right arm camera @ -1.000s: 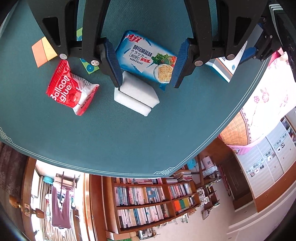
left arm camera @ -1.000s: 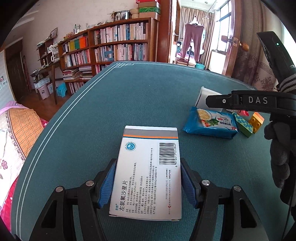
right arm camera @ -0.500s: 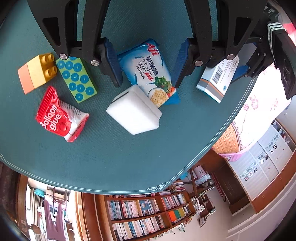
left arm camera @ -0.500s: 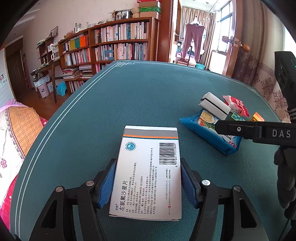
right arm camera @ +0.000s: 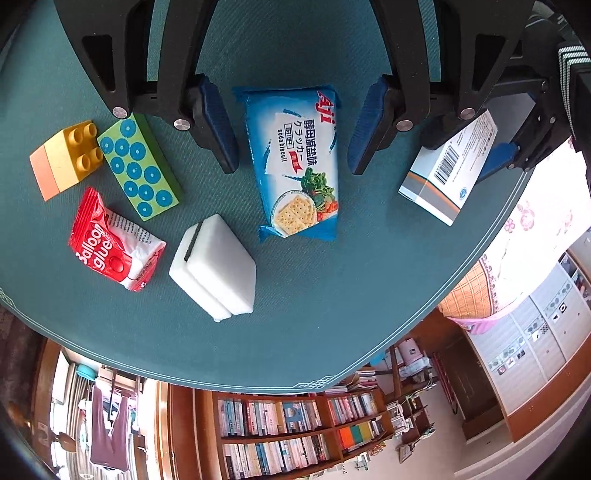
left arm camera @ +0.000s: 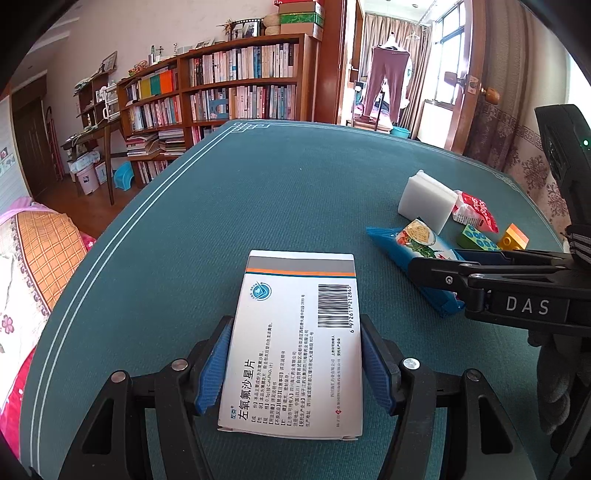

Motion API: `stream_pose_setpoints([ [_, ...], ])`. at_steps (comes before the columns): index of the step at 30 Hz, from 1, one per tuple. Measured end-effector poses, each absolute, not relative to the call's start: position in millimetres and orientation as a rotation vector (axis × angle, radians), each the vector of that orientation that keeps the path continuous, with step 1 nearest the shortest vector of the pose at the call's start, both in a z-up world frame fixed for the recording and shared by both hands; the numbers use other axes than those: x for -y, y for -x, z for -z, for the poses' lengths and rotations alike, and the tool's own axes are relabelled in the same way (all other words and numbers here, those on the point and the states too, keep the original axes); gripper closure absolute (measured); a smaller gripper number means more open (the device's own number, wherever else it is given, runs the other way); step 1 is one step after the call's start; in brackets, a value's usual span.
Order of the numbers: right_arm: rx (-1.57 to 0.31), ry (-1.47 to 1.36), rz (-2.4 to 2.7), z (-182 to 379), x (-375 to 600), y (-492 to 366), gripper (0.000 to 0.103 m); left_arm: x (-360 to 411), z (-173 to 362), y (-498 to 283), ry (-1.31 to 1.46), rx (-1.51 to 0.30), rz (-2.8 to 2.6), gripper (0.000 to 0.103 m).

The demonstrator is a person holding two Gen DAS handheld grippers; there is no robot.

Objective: Organize objects
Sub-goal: 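Grasp the blue cracker packet with the right gripper while the left gripper holds the box, then carry the cracker packet into the clear bowl with the right gripper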

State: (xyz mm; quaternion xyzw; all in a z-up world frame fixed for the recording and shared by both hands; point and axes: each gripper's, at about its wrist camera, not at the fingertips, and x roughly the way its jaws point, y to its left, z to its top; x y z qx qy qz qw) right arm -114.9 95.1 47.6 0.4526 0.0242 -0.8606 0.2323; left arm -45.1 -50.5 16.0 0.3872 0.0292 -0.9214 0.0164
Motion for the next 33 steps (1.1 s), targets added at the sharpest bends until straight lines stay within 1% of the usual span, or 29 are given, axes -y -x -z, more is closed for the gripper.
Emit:
stream_pose_setpoints([
  [3, -0.086, -1.234, 2.384, -47, -93, 113, 0.041, 53, -16, 44, -1.206, -0.09, 2.866, 0.035],
  [5, -0.103, -1.227, 2.401, -47, -90, 112, 0.043, 52, -16, 44, -1.205, -0.091, 2.865, 0.035],
  [6, -0.111, -1.224, 2.408, -47, -89, 111, 0.047, 52, -16, 44, -1.205, -0.091, 2.865, 0.035],
  [10, -0.113, -1.218, 2.41, -47, -88, 102, 0.059, 52, -16, 44, -1.205, -0.091, 2.865, 0.035],
  [15, -0.065, -1.218, 2.414, -47, -97, 90, 0.061, 52, -16, 44, -1.205, -0.091, 2.865, 0.035],
  [33, 0.159, -1.231, 2.456, -53, -156, 20, 0.062, 42, -20, 44, -1.187, -0.051, 2.907, 0.035],
])
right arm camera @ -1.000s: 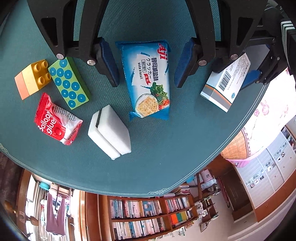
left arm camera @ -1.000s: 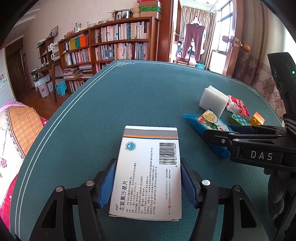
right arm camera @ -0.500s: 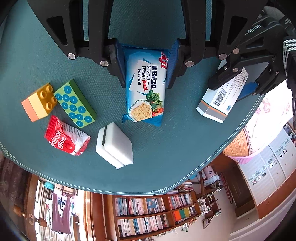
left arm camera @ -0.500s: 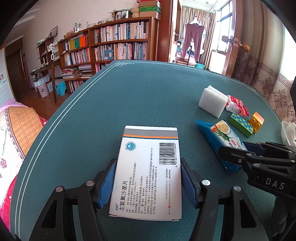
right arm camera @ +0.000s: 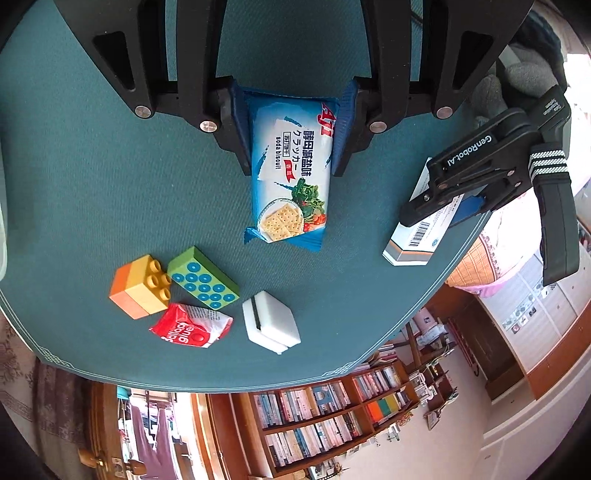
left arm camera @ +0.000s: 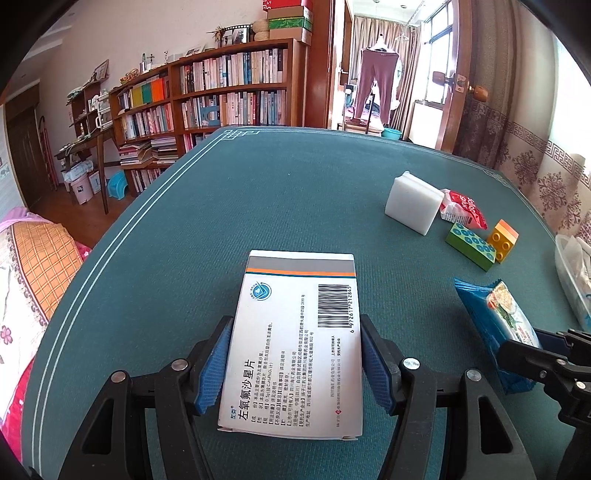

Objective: Organize objects
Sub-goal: 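Carry the cracker packet into the clear bowl with the right gripper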

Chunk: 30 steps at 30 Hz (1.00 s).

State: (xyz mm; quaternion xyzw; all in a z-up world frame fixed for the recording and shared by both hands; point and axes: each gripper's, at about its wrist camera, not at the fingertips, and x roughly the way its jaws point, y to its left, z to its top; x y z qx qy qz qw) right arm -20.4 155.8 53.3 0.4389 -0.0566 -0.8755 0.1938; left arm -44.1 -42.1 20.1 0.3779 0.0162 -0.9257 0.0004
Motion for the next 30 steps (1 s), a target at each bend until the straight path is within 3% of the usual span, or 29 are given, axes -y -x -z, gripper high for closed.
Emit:
stream_pose_setpoints([
  [30, 0.397, -1.14, 2.689, -97, -276, -39, 0.062, -37, -43, 17, -1.291, 0.043, 3.127, 0.035],
])
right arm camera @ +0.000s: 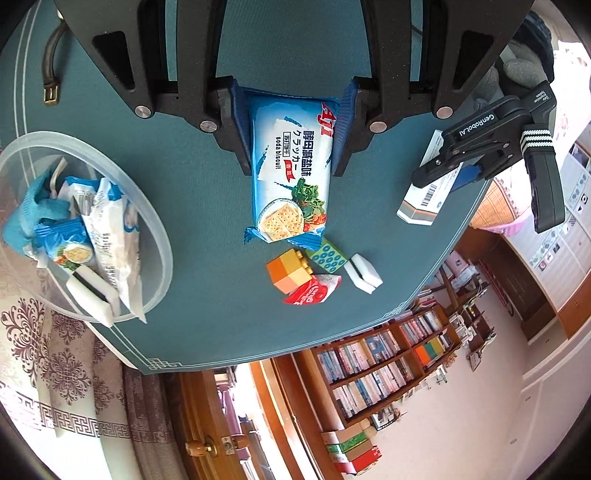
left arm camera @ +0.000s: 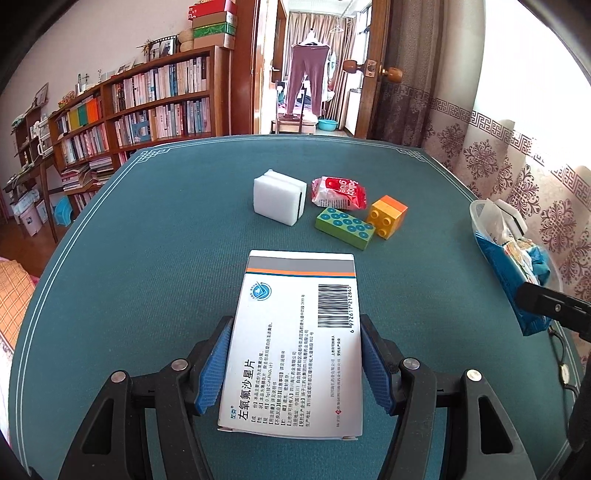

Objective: Organize objects
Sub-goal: 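Carry the cracker packet into the clear bowl with the right gripper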

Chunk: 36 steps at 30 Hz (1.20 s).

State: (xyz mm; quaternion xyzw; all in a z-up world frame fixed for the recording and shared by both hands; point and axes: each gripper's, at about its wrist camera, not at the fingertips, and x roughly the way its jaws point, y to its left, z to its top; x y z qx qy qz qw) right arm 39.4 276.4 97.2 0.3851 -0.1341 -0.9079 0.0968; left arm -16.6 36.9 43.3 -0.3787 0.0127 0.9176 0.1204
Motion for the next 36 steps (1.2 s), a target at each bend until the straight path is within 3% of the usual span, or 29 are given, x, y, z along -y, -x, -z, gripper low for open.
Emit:
stream_pose_setpoints([
  [21, 0.619, -1.092, 3.025, -119, -412, -36, 0.062, -95, -55, 10, 1.059, -0.146, -2.611, 0.035],
  [36, 0.603, -1.213, 3.059, -94, -462, 15, 0.062, -118, -55, 6, 1.063, -0.2, -2.588, 0.035],
])
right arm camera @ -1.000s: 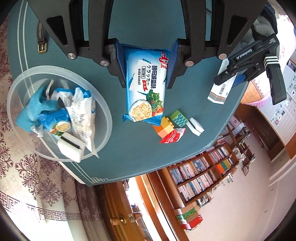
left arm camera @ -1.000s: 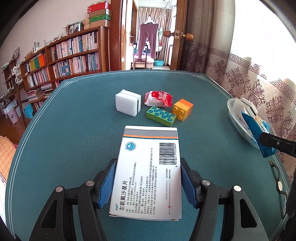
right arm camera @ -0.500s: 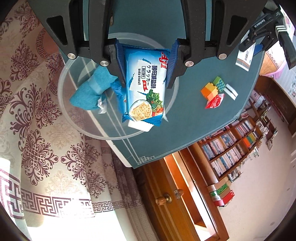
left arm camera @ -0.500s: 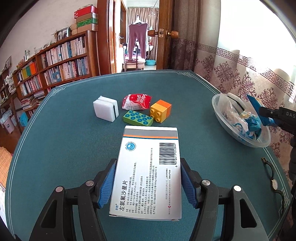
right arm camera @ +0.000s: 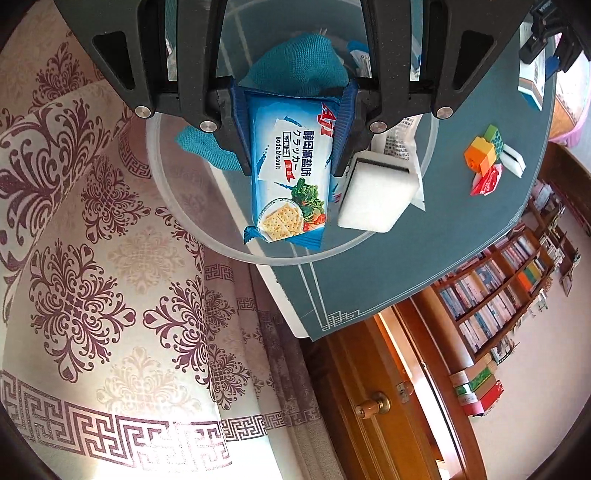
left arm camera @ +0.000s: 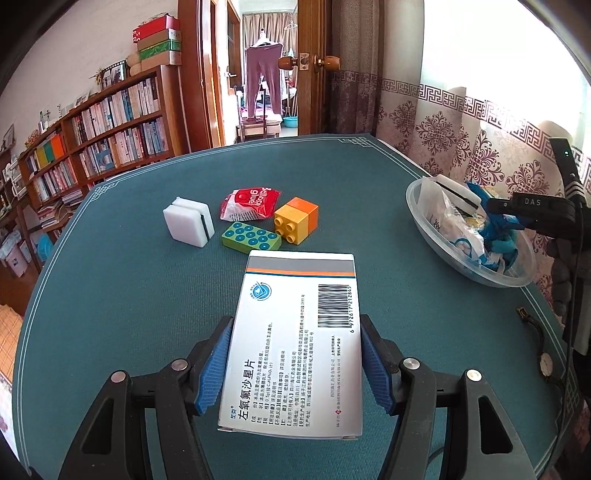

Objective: Organize objects
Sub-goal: 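Carry the cracker packet into the clear bowl with the right gripper, then open the right gripper to release the cracker packet in the bowl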

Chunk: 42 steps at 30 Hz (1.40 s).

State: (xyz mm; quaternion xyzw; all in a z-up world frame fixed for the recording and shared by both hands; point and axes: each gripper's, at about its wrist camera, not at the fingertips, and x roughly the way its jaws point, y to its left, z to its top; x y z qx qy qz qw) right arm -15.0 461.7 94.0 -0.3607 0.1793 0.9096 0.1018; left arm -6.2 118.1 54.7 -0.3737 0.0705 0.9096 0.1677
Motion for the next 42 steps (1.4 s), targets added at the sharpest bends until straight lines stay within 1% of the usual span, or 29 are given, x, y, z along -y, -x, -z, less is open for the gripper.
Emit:
stream_pose_setpoints([
  [11, -0.519, 1.07, -2.682, -90, -466, 33, 0.061, -124, -51, 7, 1.079, -0.211, -2.581, 0.035],
  [15, -0.519, 1.051, -2.676, -90, -466, 29, 0.06, -125, -51, 6, 1.08, -0.213, -2.578, 0.035],
  [23, -0.457, 0.989, -2.695, -101, -458, 7, 0.056, -133, -49, 4, 1.079, -0.224, -2.564, 0.035],
  [29, -0.392, 0.944, -2.744, -110, -442, -9, 0.049, -138, -48, 4, 1.082, -0.229, -2.554, 0.035],
  [35, -0.241, 0.921, -2.783, -113, -422, -8, 0.042, -141, -47, 3, 1.085, -0.232, -2.552, 0.035],
  [37, -0.239, 0.931, -2.783, -111, -422, -5, 0.039, -140, -48, 4, 1.088, -0.227, -2.556, 0.035],
  [42, -0.298, 0.947, -2.719, -104, -441, -8, 0.039, -139, -49, 4, 1.085, -0.221, -2.559, 0.035],
])
